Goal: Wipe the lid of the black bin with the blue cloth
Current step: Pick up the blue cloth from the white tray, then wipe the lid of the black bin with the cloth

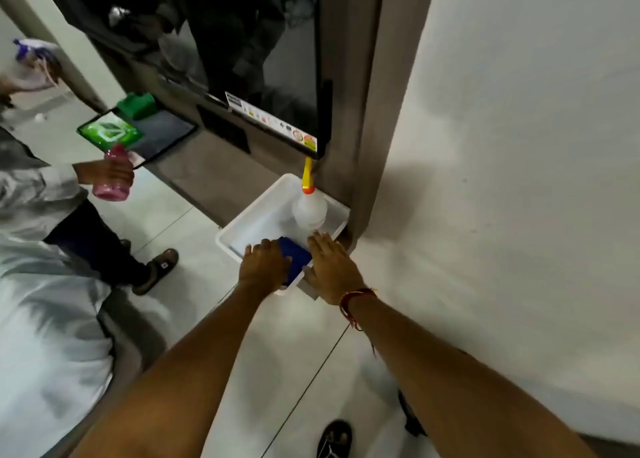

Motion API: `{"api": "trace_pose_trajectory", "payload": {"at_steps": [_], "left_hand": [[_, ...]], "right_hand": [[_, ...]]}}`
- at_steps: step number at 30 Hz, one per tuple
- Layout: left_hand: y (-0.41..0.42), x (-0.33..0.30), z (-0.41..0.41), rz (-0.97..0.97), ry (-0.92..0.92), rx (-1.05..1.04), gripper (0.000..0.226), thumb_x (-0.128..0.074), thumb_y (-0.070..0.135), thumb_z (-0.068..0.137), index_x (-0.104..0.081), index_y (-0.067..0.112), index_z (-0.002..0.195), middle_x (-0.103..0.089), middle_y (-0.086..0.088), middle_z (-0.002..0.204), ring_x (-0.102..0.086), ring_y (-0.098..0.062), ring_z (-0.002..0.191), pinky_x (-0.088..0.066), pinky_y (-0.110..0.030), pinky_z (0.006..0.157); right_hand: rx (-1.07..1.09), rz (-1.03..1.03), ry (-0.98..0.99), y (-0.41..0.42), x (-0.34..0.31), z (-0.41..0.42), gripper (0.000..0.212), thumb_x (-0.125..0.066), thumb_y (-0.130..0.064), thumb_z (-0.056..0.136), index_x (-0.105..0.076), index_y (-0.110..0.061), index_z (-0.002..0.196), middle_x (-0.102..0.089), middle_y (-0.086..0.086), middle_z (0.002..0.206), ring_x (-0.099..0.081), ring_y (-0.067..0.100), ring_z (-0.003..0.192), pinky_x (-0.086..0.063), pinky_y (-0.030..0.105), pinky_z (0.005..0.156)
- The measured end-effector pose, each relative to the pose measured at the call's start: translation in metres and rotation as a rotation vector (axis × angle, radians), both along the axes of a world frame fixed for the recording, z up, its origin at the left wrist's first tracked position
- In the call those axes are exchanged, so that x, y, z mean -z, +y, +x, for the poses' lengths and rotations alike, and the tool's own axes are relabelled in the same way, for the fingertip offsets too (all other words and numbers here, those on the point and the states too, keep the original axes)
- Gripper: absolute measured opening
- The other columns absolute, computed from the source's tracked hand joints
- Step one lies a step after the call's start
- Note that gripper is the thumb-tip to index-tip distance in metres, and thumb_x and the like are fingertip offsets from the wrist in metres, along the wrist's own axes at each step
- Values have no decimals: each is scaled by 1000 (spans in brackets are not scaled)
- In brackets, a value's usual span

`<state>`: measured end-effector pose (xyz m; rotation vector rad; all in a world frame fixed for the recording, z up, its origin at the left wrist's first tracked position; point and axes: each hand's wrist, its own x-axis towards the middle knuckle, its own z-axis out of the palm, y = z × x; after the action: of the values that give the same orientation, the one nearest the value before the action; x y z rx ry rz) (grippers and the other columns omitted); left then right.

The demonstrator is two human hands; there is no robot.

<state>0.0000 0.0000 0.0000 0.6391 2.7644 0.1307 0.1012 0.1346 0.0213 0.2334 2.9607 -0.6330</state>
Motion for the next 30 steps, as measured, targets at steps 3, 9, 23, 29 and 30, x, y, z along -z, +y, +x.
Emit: {"api": "trace_pose_trajectory", "payload": {"at_steps": [3, 9, 23, 29, 30], "left_hand": [[0, 30, -31, -45, -69, -78, 53, -48, 44, 101, -52, 6, 137, -59, -17, 135, -57, -36, 123, -38, -48, 113], [13, 63, -57, -41, -98, -114, 57, -60, 47, 94, -56, 3, 131, -63, -19, 128, -61, -37, 117, -46, -47, 104], [48, 6, -20, 710, -179, -266, 34, -63, 33, 96, -55, 13, 122, -61, 3, 108, -58, -17, 92, -46, -16, 70], [111, -16, 69, 965, -341, -212, 20, -71, 26, 92, -57, 18, 104, -65, 5, 90, -64, -10, 79, -55, -23, 70], [129, -10, 94, 985, -430, -194, 18, -70, 25, 93, -58, 19, 105, -67, 7, 91, -68, -8, 79, -57, -20, 70]], "right_hand": [[-51, 14, -61, -8, 31, -24, 69, -47, -34, 107, -18, -5, 162, -20, 15, 171, -15, 32, 160, -19, 46, 130], [-59, -8, -82, -10, 78, -35, 69, -47, -33, 107, -15, -5, 162, -19, 16, 170, -14, 33, 160, -17, 45, 131], [131, -288, 182, 14, 54, -19, 105, -76, -44, 87, -14, -6, 163, -22, 11, 170, -26, 32, 157, -36, 44, 122], [319, -268, 277, 59, 45, 50, 97, -73, -38, 91, -15, -9, 163, -23, 8, 170, -24, 24, 158, -25, 34, 128], [391, -248, 279, 75, 55, 76, 91, -72, -31, 93, -18, -9, 162, -26, 9, 169, -26, 25, 157, -28, 37, 127]]}}
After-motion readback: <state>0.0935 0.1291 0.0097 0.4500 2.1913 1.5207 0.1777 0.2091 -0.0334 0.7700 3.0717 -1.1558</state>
